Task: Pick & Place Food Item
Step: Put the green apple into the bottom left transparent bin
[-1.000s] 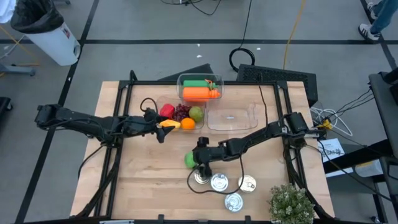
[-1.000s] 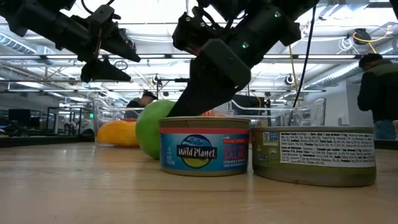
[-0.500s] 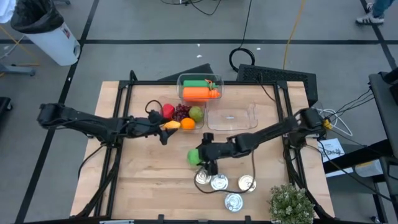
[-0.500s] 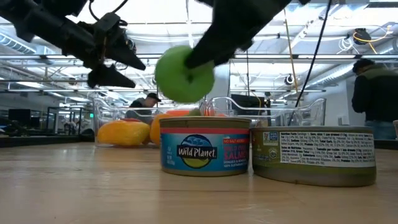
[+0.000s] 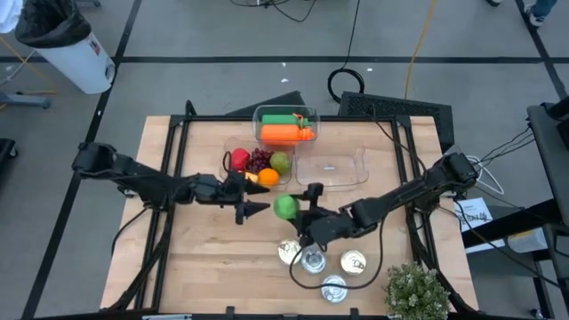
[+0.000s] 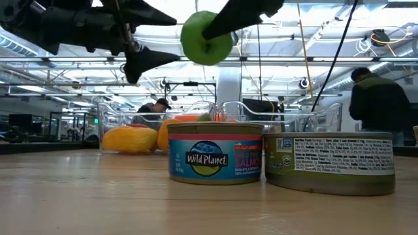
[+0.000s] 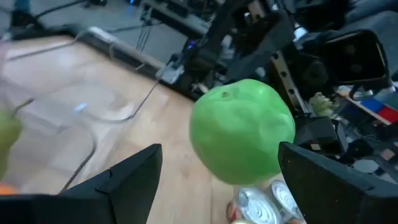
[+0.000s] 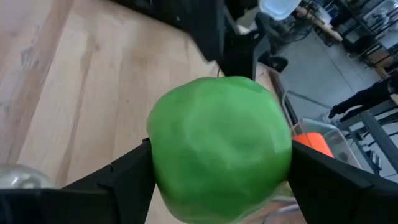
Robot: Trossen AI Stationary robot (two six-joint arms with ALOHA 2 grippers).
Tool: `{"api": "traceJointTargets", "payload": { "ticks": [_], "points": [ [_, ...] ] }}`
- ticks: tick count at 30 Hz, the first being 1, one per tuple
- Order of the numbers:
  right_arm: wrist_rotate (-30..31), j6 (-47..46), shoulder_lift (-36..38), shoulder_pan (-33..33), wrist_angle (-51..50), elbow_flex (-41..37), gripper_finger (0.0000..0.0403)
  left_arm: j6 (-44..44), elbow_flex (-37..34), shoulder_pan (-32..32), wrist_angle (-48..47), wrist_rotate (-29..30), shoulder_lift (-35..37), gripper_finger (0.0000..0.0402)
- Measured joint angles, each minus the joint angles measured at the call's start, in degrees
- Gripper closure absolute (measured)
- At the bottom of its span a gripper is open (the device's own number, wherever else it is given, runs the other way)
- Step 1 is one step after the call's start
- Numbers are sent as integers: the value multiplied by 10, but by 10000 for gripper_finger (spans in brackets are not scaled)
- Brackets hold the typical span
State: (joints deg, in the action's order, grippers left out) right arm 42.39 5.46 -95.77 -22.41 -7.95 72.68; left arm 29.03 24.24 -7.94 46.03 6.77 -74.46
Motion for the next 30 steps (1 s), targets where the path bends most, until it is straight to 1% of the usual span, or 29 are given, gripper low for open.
{"api": "traceJointTargets", "payload": {
  "ticks": [2,8,11,13,18,22,26,30],
  "points": [
    [-2,9,0,2,26,-8,100,-12,8,-4,25,-3,-22,73],
    [8,57,0,2,90,-31,97,-24,59,-6,19,-14,-66,73],
    [19,61,0,3,88,-38,97,-35,79,-7,6,-28,-86,73],
    [38,61,0,3,90,-43,98,-39,88,-8,3,-22,-97,72],
    [52,69,0,1,96,-43,99,-24,90,-8,8,2,-97,72],
    [56,64,1,0,96,-42,98,-41,90,-5,7,-36,-80,67],
    [56,91,0,-5,116,-42,97,-14,90,-7,3,-30,-75,62],
    [53,109,-1,-6,128,-42,97,0,92,-6,-13,-39,-74,62]
  ]
}}
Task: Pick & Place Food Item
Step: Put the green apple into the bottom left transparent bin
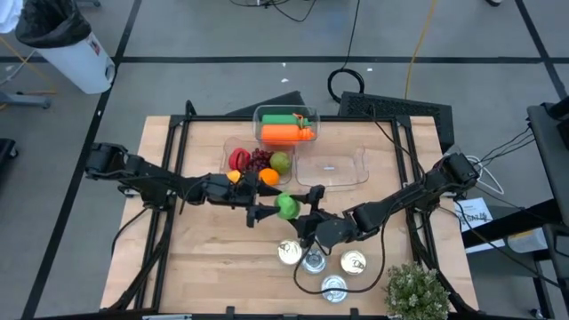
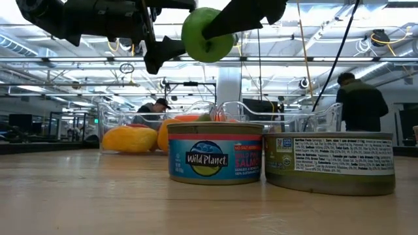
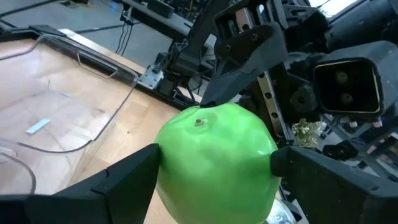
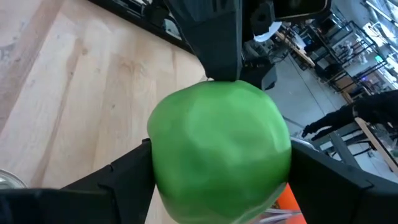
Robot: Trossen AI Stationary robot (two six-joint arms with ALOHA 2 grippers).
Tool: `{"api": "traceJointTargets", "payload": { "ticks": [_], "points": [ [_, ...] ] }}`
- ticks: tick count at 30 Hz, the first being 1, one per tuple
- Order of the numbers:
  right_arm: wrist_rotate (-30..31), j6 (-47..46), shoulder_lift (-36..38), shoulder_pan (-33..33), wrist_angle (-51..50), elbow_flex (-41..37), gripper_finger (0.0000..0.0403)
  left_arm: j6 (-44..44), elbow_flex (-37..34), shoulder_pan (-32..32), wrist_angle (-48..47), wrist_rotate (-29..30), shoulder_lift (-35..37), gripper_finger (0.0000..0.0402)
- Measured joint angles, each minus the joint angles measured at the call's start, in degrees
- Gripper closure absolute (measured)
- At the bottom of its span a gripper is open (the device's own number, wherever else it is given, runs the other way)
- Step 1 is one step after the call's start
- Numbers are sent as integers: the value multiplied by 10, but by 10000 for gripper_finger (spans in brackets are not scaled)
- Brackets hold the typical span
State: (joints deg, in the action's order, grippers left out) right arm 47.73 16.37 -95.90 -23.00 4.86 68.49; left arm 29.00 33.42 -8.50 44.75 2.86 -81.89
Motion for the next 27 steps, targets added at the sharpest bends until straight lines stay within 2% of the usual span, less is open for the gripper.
{"api": "traceJointTargets", "payload": {
  "ticks": [7,16,20,27],
  "points": [
    [-9,-1,0,-1,1,0,97,-27,0,-3,-7,-25,0,61],
    [-3,-5,0,-1,-2,0,97,-18,0,1,-6,-13,1,61],
    [5,-6,2,-3,7,2,97,-2,0,16,-12,-32,25,61],
    [5,47,2,-10,54,2,96,17,0,16,-9,-61,43,62]
  ]
}}
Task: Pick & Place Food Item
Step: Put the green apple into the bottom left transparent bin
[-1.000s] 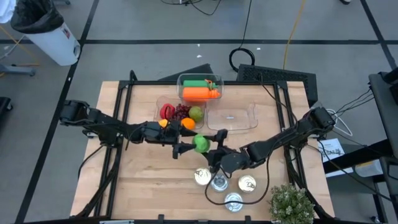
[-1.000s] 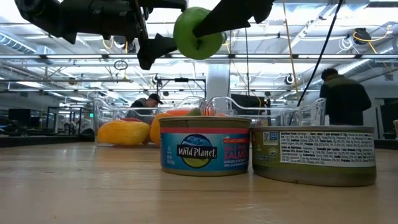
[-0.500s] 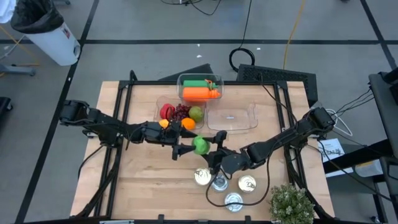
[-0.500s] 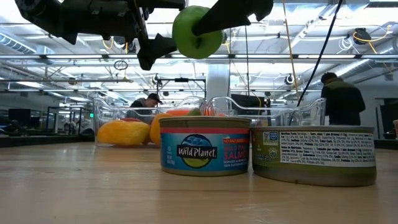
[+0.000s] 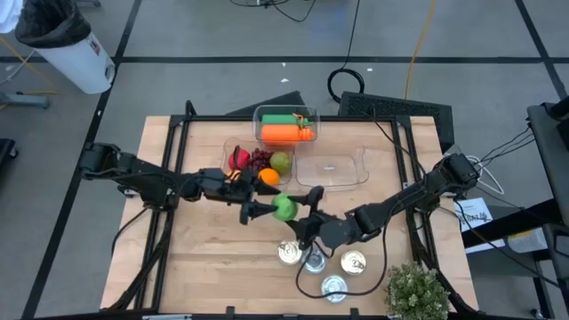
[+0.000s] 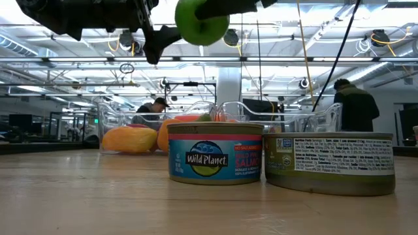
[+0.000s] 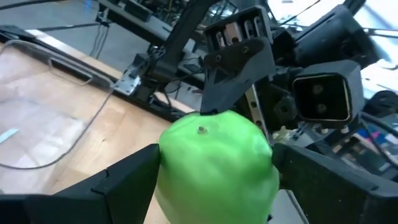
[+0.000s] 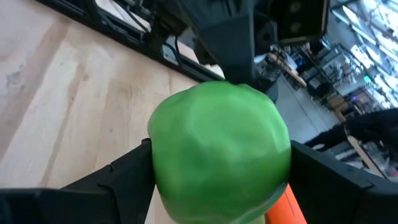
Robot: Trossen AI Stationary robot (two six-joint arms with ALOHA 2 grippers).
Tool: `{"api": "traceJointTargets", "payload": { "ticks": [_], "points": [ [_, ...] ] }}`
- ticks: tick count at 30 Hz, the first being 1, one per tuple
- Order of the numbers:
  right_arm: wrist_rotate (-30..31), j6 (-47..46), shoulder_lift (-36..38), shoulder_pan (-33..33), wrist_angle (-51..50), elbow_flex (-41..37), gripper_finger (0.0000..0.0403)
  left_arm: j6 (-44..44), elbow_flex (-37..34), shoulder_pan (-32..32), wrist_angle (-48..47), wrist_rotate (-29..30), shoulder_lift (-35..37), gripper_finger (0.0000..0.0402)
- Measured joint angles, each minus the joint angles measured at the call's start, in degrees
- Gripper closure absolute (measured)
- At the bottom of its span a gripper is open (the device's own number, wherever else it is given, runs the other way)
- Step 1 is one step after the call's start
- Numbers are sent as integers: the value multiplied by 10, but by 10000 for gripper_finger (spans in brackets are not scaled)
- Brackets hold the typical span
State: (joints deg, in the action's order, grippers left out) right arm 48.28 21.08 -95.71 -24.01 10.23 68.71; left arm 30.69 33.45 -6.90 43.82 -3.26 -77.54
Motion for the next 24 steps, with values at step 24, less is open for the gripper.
{"api": "traceJointTargets", "payload": {
  "ticks": [24],
  "points": [
    [-18,128,-3,1,114,-2,96,12,2,-27,-17,-59,-1,61]
  ]
}}
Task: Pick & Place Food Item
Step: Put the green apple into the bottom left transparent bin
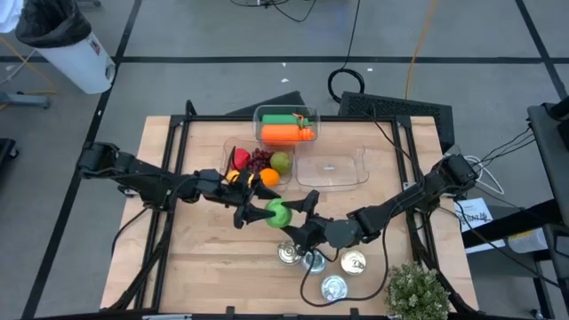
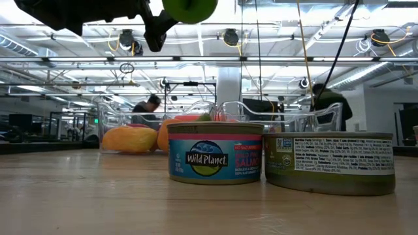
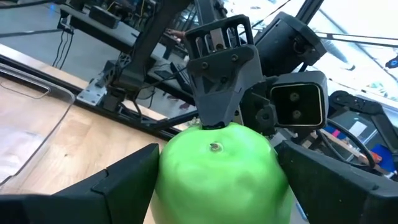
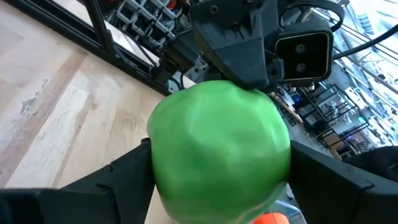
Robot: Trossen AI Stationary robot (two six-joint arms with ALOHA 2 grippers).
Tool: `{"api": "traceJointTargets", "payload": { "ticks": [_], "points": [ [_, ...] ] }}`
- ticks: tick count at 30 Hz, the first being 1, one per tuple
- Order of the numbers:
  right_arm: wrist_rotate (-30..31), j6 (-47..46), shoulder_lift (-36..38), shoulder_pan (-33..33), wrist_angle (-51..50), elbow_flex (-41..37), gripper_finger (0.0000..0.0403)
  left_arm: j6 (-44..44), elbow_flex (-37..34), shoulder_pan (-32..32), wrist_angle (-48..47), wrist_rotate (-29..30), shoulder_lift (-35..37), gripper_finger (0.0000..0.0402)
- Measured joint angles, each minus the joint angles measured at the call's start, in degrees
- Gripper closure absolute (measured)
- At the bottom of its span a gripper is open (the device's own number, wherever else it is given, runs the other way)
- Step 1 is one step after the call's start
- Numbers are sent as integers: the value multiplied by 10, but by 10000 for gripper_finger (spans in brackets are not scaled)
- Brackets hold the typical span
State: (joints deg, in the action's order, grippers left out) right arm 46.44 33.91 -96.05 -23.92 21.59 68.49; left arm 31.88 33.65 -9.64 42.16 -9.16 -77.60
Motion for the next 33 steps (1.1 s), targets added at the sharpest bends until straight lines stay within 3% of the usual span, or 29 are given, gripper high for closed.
{"api": "traceJointTargets", "payload": {
  "ticks": [15,27,33],
  "points": [
    [-4,9,0,-9,2,0,96,-3,-1,-11,-10,-8,-1,61],
    [-6,-15,3,-8,-5,0,96,1,-3,-4,40,18,0,62],
    [-12,-18,3,-8,-13,0,96,31,-2,3,-3,6,1,47]
  ]
}}
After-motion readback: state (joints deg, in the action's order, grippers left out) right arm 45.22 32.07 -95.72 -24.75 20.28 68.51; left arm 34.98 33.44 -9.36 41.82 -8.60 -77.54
